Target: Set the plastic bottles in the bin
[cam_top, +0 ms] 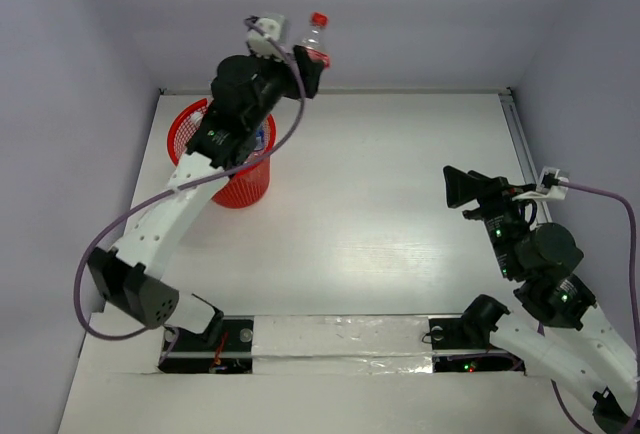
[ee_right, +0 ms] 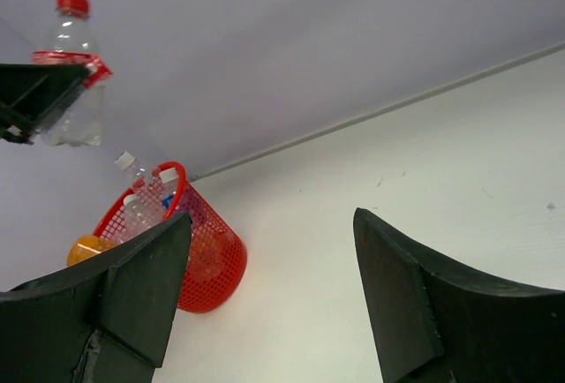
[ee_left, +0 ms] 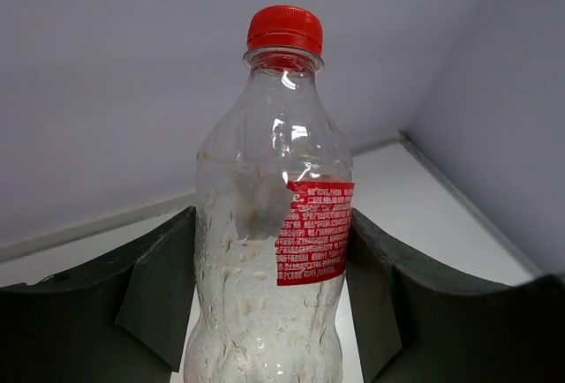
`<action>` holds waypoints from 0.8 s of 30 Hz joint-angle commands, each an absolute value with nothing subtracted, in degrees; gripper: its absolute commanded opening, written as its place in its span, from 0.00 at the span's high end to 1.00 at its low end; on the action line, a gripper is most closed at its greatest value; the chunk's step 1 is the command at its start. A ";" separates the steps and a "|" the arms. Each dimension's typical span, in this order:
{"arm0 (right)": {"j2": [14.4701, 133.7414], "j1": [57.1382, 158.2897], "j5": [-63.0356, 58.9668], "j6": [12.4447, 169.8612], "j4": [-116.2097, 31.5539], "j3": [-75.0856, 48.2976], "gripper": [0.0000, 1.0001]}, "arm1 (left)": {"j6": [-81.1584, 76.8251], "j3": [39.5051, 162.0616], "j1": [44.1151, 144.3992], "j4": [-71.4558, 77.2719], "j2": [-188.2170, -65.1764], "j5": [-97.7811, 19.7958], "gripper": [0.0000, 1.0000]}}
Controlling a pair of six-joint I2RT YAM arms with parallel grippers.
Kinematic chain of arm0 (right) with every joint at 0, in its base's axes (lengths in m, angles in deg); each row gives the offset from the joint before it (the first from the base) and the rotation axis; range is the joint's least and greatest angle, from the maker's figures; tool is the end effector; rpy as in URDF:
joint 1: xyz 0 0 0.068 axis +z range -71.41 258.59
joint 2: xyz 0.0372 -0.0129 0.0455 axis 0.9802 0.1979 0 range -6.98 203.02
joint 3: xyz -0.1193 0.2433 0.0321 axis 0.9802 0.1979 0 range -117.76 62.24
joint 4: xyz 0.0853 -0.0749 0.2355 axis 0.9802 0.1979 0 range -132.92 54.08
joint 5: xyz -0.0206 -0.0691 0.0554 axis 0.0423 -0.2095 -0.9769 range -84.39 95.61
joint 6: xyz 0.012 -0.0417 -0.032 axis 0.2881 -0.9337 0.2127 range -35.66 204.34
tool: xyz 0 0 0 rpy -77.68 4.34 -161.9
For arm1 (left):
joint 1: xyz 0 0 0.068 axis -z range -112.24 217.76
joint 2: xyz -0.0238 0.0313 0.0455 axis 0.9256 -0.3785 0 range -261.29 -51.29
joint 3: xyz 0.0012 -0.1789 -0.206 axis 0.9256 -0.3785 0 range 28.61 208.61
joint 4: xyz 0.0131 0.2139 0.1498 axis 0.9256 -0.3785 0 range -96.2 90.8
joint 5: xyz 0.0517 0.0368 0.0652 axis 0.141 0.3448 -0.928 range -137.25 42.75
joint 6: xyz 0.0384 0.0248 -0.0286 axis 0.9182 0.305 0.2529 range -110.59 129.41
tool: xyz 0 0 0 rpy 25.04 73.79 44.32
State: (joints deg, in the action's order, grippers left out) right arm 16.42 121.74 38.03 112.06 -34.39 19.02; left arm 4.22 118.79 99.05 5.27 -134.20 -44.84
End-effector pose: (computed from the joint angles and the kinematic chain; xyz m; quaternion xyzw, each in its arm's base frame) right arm 0.0786 0.0476 0.3783 0.1323 0.6323 0.2863 0.7076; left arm 0.2813 -0.1728 0.4883 0.1584 0.6110 -0.2554 0.7324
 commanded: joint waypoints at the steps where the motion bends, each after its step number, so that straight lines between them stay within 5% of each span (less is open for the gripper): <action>1: 17.11 122.00 36.72 112.73 -36.94 19.08 0.21 | -8.23 113.63 93.88 5.03 -128.83 -54.36 0.51; 11: 18.51 122.00 35.40 113.08 -36.86 19.70 0.21 | -24.94 91.83 86.84 6.60 -114.93 -66.40 0.51; 24: 17.46 122.00 32.94 114.05 -35.72 20.23 0.21 | -23.20 85.83 86.21 3.70 -112.72 -71.77 0.45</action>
